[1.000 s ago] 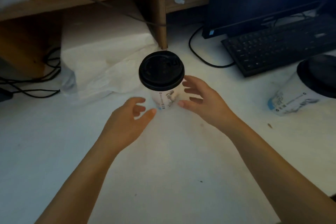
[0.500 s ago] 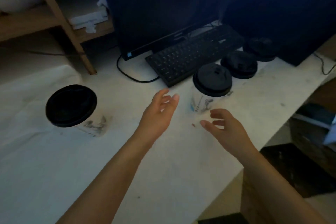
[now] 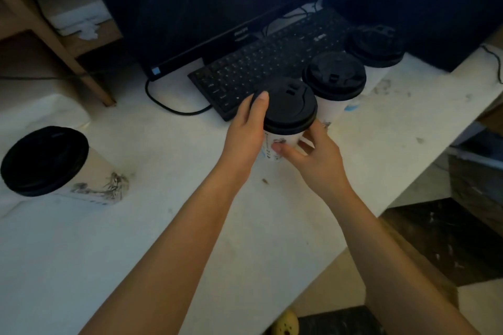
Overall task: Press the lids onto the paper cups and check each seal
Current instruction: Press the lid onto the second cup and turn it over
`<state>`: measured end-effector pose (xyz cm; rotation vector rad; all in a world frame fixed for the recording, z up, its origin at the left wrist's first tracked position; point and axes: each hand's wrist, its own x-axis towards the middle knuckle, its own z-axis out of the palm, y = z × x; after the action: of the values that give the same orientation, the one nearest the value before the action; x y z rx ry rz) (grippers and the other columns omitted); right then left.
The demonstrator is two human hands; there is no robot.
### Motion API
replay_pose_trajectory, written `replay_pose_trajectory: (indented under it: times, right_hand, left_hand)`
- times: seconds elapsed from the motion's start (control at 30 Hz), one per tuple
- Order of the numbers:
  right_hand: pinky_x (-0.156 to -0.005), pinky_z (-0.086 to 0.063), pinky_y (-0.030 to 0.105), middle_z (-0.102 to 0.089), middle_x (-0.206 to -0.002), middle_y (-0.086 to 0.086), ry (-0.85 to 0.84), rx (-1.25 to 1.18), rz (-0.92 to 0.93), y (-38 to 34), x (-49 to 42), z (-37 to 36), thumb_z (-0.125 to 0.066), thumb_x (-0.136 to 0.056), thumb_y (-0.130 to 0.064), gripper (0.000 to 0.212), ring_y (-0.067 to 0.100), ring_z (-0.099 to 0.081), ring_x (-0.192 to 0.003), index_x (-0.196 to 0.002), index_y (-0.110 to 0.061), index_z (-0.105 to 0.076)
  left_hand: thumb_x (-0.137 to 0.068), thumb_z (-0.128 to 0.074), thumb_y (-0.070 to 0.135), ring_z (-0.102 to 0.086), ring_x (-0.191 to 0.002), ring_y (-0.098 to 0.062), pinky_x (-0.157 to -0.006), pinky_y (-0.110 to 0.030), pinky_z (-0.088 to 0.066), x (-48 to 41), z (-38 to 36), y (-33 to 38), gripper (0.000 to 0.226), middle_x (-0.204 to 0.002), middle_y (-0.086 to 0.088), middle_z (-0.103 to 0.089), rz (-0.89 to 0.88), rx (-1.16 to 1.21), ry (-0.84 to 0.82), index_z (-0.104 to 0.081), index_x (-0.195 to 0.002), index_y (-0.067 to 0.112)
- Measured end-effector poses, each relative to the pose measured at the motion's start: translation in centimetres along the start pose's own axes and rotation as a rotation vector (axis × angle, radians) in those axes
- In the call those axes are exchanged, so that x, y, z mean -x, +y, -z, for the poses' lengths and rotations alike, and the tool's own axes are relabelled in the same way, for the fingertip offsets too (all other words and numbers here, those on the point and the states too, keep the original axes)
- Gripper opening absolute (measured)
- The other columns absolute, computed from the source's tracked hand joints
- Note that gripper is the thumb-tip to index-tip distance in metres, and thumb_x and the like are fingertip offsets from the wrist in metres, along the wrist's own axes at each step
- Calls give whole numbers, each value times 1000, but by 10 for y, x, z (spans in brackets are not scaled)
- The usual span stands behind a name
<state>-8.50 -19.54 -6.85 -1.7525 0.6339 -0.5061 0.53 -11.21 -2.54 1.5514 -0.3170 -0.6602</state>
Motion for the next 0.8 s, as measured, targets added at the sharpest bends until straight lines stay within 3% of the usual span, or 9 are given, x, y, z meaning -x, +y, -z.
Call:
replay_pose_trajectory:
  times: [0.07, 0.2, 0.27, 0.43, 0.57, 0.63, 0.7, 0.8]
  right_hand:
    - [-92, -46, 12, -53, -133, -12, -8, -2, 11, 0, 3, 1, -75, -78, -22, 70, 2, -52, -114, -139, -27, -40]
    - [-88, -42, 6, -49, -115, -38, -36, 4, 17, -3, 21, -1, -77, -76, -27, 66, -17, -50, -106, -119, -56, -35]
    - [-88, -39, 2, -48, -113, -41, -44, -13, 21, -4, 32, -4, -77, -76, -27, 67, -21, -48, -107, -117, -57, -34]
    - [-95, -38, 6, -51, -120, -37, -67, -59, 28, -3, 61, -18, -77, -74, -31, 67, -11, -47, -118, -121, -56, -36]
    - [-95, -36, 5, -45, -116, -49, -166, -43, 1, -9, 71, -14, -74, -80, -20, 68, -17, -44, -117, -121, -56, -34]
    - [-102, -37, 14, -44, -119, -47, -243, -27, -59, -16, 67, 0, -62, -87, -5, 64, -18, -43, -115, -126, -48, -36]
    - [-109, -38, 29, -51, -128, -25, -161, -59, -122, -30, 60, 14, -46, -92, 3, 54, -8, -48, -117, -131, -34, -44]
    - [-107, -39, 27, -58, -127, -13, 26, -142, -98, -59, 41, 17, -37, -101, -18, 32, -1, -52, -119, -126, -27, -55]
  left_hand:
    - [-97, -41, 40, -54, -116, -6, -99, -22, -42, 4, 0, -2, 41, -130, 4, -57, 4, -1, 20, -50, -132, 22]
    - [-93, -42, 48, -52, -121, -6, -107, -30, -40, 22, 7, -9, 48, -132, 6, -57, -6, -29, 38, -49, -135, 25]
    - [-86, -42, 53, -52, -122, -4, -108, -32, -39, 33, 12, -12, 55, -131, 9, -58, 2, -37, 52, -50, -134, 29]
    - [-82, -41, 53, -55, -118, -6, -107, -36, -40, 63, 23, -22, 50, -121, 11, -64, 23, -38, 99, -56, -125, 32]
    - [-83, -44, 47, -55, -118, -7, -107, -38, -39, 73, 31, -18, 44, -120, 12, -65, 61, -45, 109, -58, -122, 33]
    - [-88, -49, 39, -56, -116, -3, -105, -32, -41, 73, 33, -10, 34, -119, 14, -64, 54, -47, 135, -59, -120, 35]
    - [-95, -47, 33, -53, -115, 5, -97, -16, -42, 71, 31, 1, 30, -122, 18, -61, -8, -71, 192, -55, -124, 37]
    - [-99, -38, 33, -45, -116, 12, -88, 5, -31, 66, 17, 17, 35, -129, 24, -51, -132, -275, 248, -50, -132, 33]
